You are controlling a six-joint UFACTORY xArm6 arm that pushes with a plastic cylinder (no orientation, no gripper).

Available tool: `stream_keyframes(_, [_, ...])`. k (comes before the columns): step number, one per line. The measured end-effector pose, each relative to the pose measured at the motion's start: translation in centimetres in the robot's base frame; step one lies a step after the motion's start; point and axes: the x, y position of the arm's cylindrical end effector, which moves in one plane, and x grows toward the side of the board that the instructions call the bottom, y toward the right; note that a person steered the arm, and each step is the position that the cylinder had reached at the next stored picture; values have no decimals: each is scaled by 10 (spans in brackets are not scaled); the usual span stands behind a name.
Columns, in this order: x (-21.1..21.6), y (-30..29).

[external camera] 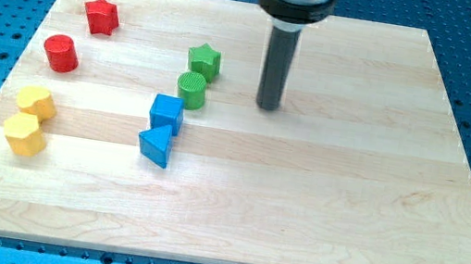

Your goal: Adjust the green circle blue cube below the green star

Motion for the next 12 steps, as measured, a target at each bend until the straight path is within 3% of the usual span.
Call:
stream_keyframes(4, [20, -77])
stream_keyframes(5, [27, -46])
stream_keyframes(6, [74, -38])
stream_keyframes(8, [124, -72])
stream_keyframes(9, [177, -119])
stream_keyframes(10, [153, -193])
stream_keyframes(11, [90, -196])
stream_keyframes(12, [54, -178])
